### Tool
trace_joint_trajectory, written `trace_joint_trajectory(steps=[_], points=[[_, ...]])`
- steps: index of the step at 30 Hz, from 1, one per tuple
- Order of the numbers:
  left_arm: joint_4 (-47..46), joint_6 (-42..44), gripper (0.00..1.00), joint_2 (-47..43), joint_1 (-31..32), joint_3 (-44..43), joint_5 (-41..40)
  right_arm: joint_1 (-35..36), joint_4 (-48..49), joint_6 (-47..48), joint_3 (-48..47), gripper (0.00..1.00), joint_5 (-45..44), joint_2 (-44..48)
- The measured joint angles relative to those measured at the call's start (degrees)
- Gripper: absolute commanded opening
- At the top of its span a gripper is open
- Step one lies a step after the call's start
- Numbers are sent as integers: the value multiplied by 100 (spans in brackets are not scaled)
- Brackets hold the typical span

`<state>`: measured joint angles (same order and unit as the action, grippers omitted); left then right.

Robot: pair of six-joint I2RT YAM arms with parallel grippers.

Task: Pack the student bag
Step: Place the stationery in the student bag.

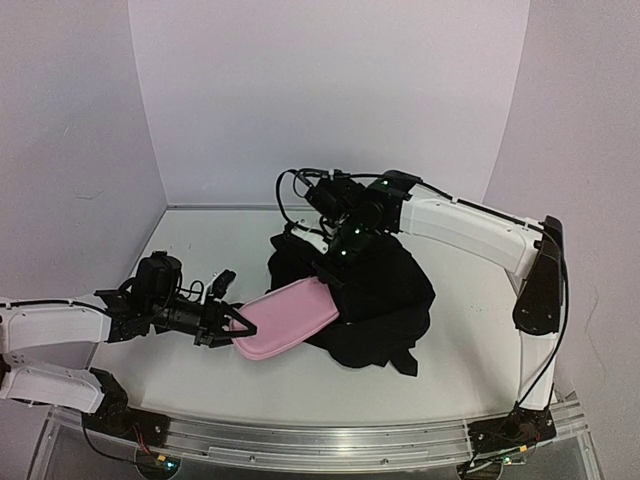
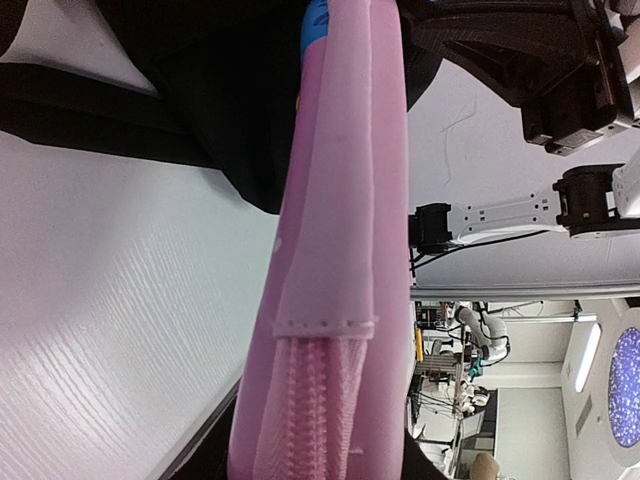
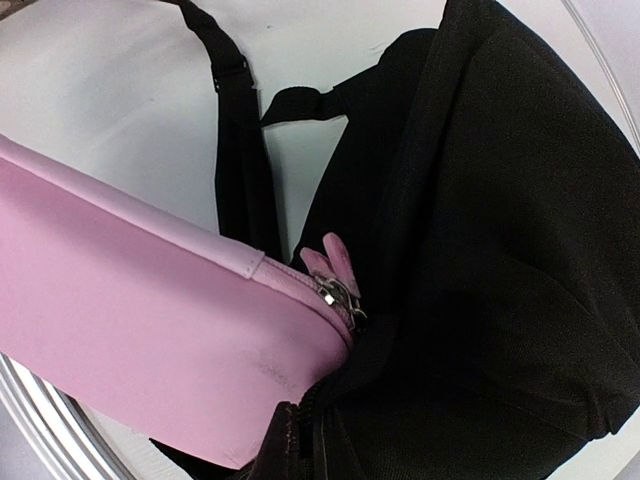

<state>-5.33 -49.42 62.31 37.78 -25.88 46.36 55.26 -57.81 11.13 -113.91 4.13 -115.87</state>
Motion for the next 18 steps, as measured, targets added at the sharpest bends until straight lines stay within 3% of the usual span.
trace_joint_trajectory(steps=[9, 18], points=[[1050, 516, 0, 54, -2, -575, 127, 1, -72, 393, 80, 2, 162, 114], [-839, 124, 0, 1589, 85, -593, 744, -35, -227, 442, 122, 0, 746, 194]])
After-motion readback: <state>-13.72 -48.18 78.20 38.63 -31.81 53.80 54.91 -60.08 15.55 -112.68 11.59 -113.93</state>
